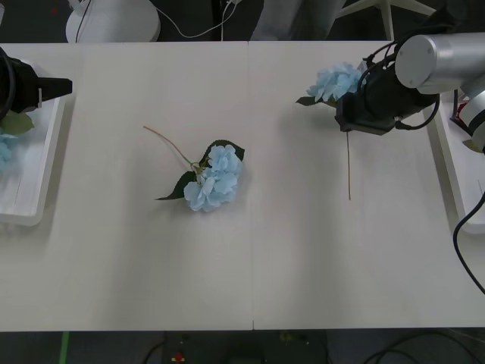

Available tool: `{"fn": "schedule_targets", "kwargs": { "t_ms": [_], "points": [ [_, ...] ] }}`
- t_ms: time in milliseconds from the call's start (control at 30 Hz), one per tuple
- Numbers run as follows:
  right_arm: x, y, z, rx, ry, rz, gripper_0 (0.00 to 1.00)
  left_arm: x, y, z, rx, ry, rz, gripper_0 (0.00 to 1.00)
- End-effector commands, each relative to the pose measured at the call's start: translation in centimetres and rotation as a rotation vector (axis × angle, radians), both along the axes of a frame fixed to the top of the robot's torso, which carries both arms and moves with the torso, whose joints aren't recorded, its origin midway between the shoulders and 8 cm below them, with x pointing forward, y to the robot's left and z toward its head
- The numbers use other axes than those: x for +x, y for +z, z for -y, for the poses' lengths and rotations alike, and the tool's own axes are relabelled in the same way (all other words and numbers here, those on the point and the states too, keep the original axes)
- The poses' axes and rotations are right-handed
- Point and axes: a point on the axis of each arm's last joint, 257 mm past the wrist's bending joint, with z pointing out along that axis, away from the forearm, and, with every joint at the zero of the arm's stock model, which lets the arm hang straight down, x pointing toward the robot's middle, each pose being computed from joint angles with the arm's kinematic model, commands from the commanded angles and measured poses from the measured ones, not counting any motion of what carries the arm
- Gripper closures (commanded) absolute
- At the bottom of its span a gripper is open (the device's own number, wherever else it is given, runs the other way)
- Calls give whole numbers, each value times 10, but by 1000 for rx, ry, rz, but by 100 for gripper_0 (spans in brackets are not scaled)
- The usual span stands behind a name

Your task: Put the red flowers into the right box and the blue flowers into the left box

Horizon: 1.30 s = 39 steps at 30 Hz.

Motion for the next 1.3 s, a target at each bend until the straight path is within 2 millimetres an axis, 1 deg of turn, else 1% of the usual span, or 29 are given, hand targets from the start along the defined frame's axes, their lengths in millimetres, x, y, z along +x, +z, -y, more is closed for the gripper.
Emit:
{"fn": "schedule_targets", "kwargs": {
  "t_ms": [33,67,133,167,267,333,400,433,467,533,600,633,700,733,767,833,933,1000,1100,1233,1300],
  "points": [
    [7,78,-31,73,164,138,100,15,-1,16,16,52,134,0],
    [4,89,-44,115,215,158,100,23,1,21,24,52,207,0],
    [-4,107,-65,171,298,195,100,34,1,29,8,25,325,0],
    [-6,113,-69,180,321,206,100,36,0,29,3,17,350,0],
    [-16,137,-92,219,425,274,100,44,5,33,57,-95,519,0],
    [-21,153,-110,256,488,329,100,45,12,34,163,-193,623,0],
    [-27,172,-127,296,544,391,100,36,9,34,259,-307,679,0],
    [-28,176,-132,302,560,408,100,33,9,34,277,-334,685,0],
    [-32,185,-140,309,594,442,100,25,2,33,325,-398,688,0],
    [-37,193,-150,318,634,476,100,18,-4,26,414,-468,681,0],
    [-44,205,-161,320,687,529,100,8,-14,10,568,-567,670,0],
    [-46,208,-163,320,699,542,100,6,-16,6,599,-590,660,0],
    [-54,221,-175,327,750,599,100,-3,-31,-4,727,-733,606,0],
    [-56,222,-178,327,761,607,100,-4,-34,-6,757,-763,586,0],
    [-60,228,-185,332,785,635,100,-5,-39,-9,822,-831,548,0],
    [-67,238,-198,349,823,682,100,-8,-42,-13,877,-921,478,0],
    [-77,250,-213,373,858,727,100,-10,-44,-15,903,-979,401,0],
    [-82,254,-224,378,884,761,100,-5,-44,-9,931,-1000,353,0],
    [-85,258,-235,385,908,796,100,4,-50,-2,955,-1008,295,0],
    [-90,265,-251,426,916,824,100,21,-59,20,1009,-1033,230,0],
    [-90,263,-253,441,907,812,100,25,-61,27,1033,-1044,212,0]
  ]
}}
